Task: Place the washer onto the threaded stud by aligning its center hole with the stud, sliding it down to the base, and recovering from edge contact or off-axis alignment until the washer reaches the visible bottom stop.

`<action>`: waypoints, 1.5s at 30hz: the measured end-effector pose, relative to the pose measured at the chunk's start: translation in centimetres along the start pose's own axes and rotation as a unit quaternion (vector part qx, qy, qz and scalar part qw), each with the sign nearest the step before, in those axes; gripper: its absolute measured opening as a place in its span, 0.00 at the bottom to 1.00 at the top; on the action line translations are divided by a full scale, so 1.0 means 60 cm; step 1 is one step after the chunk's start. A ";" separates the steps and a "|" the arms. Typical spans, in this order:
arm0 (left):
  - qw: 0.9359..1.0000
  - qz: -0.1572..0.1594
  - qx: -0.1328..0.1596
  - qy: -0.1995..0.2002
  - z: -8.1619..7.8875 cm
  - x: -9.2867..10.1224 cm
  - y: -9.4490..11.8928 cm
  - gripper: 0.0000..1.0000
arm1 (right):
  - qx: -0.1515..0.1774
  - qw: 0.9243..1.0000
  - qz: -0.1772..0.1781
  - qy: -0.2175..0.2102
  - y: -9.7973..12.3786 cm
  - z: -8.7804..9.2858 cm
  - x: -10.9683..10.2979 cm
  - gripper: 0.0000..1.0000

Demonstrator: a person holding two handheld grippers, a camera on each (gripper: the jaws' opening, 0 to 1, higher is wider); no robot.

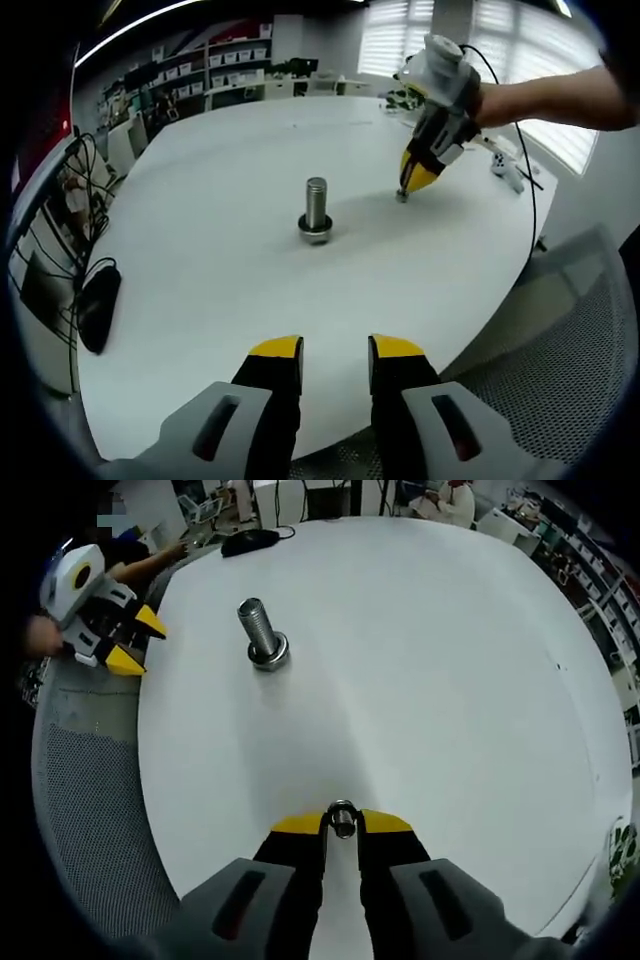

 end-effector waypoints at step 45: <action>1.000 0.001 -0.010 -0.002 0.002 0.002 -0.002 0.24 | 0.040 0.999 0.017 -0.031 -0.007 0.035 0.002 0.22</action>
Point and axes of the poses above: the point that each gripper's makers call its tool centre point, and the gripper's own axes: y roughly backward along the fingers, x roughly to its right, z roughly out of its underside, the point moved 10 cm from there along y, roughly backward along the fingers, and after that the axes turned 5 degrees about -x, right-handed, at the moved point
